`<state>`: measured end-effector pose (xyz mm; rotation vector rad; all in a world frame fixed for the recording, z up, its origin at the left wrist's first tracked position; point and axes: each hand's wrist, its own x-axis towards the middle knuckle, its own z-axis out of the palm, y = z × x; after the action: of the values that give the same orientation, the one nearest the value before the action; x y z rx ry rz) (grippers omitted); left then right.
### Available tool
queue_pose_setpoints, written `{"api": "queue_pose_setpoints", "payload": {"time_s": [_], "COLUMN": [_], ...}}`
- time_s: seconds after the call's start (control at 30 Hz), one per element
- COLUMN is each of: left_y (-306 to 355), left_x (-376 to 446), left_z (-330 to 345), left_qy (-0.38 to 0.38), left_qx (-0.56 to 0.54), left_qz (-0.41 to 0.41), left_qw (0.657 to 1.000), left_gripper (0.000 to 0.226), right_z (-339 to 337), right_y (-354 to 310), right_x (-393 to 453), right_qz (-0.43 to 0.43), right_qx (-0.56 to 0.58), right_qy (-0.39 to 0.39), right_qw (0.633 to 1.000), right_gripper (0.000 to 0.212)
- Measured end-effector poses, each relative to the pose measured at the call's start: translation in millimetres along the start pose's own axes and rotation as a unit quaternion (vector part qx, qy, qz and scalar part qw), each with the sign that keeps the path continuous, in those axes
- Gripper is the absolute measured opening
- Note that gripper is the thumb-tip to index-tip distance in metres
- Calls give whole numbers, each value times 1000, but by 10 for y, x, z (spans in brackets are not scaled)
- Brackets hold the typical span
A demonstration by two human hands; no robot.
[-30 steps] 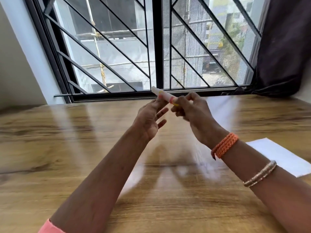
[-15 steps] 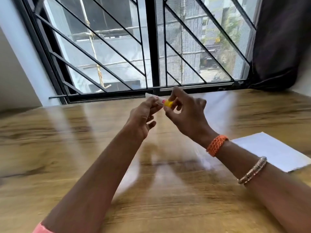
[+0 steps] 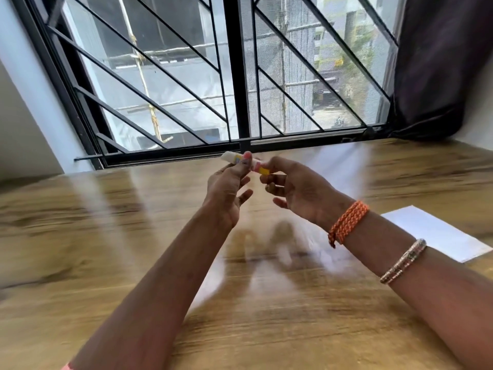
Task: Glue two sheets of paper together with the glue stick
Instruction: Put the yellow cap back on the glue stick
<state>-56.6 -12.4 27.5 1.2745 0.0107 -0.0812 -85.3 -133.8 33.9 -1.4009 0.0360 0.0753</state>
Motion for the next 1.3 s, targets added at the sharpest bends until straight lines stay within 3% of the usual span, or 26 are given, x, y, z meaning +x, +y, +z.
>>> {"api": "queue_pose_setpoints", "payload": {"time_s": [0.07, 0.1, 0.13, 0.17, 0.23, 0.27, 0.3, 0.33, 0.37, 0.43, 0.47, 0.5, 0.57, 0.63, 0.7, 0.77, 0.8, 0.87, 0.9, 0.93, 0.97, 1.0, 1.1, 1.17, 1.23, 1.3], "left_y": [-4, 2, 11, 25, 46, 50, 49, 45, 43, 49, 55, 64, 73, 80, 84, 86, 92, 101, 105, 111, 116, 121, 129, 135, 135, 130], "left_x": [-11, -16, -19, -21, -25, -26, -24, -22, -19, -7, 0, 5, 3, -11, -18, -25, -31, -41, -46, -56, -63, -72, -99, -116, -123, -118], "left_z": [2, 0, -4, -13, -28, -36, -42, -46, -45, -37, -30, -24, -11, -8, -15, -21, -23, -27, -30, -30, -29, -24, -6, 5, 1, -8], "left_qy": [15, 21, 27, 32, 40, 41, 39, 32, 22, 1, -7, -15, -38, -55, -49, -26, -13, 8, 12, 13, 12, 10, 0, -5, -9, -30], "left_qx": [16, 24, 32, 40, 50, 50, 49, 45, 39, 18, 7, 0, -5, -4, 8, 30, 40, 56, 59, 57, 53, 49, 36, 27, 23, 27], "left_qz": [4, 4, 2, -1, -4, -5, -6, -6, -6, -4, -2, 2, 6, 7, 9, 11, 13, 14, 11, 6, 1, -2, 1, 8, 12, 14], "left_qw": [1000, 999, 999, 999, 998, 998, 998, 998, 999, 1000, 1000, 1000, 999, 998, 999, 999, 999, 998, 998, 998, 999, 999, 999, 1000, 1000, 999], "left_gripper": [26, 25, 24, 24, 27, 28, 30, 31, 31, 27, 23, 21, 18, 18, 18, 21, 24, 27, 27, 26, 25, 24, 28, 33, 31, 18], "right_z": [22, 33, 34, 19, 1, -2, -5, 8, 28, 92, 115, 116, 76, 67, 95, 131, 111, 40, 3, -19, -30, -27, 62, 90, 75, 63], "right_y": [7, 21, 55, 106, 163, 171, 178, 173, 167, 67, 4, -32, -63, -67, -50, 2, 54, 141, 158, 159, 167, 175, 116, 47, -3, -6], "right_x": [-10, -13, -2, 34, 73, 81, 85, 79, 69, -25, -59, -81, -78, -79, -65, -66, -27, 40, 74, 79, 89, 94, 48, -4, -29, -16], "right_qz": [-73, -148, -250, -353, -480, -503, -514, -514, -495, -364, -248, -131, -34, -37, -84, -217, -326, -492, -520, -523, -513, -490, -335, -179, -73, -47], "right_qx": [-35, -90, -191, -319, -519, -563, -579, -563, -520, -308, -168, -65, 19, 34, 20, -71, -187, -445, -519, -544, -532, -501, -291, -110, -10, 37], "right_qy": [33, 57, 88, 126, 196, 207, 210, 215, 215, 145, 82, 32, -11, -14, 10, 66, 108, 168, 178, 172, 168, 164, 115, 40, -14, -19], "right_qw": [996, 983, 945, 871, 680, 622, 598, 611, 662, 867, 951, 989, 999, 999, 996, 971, 920, 729, 655, 634, 652, 694, 889, 977, 997, 998], "right_gripper": [13, 19, 21, 20, 16, 18, 19, 18, 17, 17, 15, 11, 7, 8, 11, 19, 19, 15, 17, 20, 21, 22, 23, 9, 13, 20]}}
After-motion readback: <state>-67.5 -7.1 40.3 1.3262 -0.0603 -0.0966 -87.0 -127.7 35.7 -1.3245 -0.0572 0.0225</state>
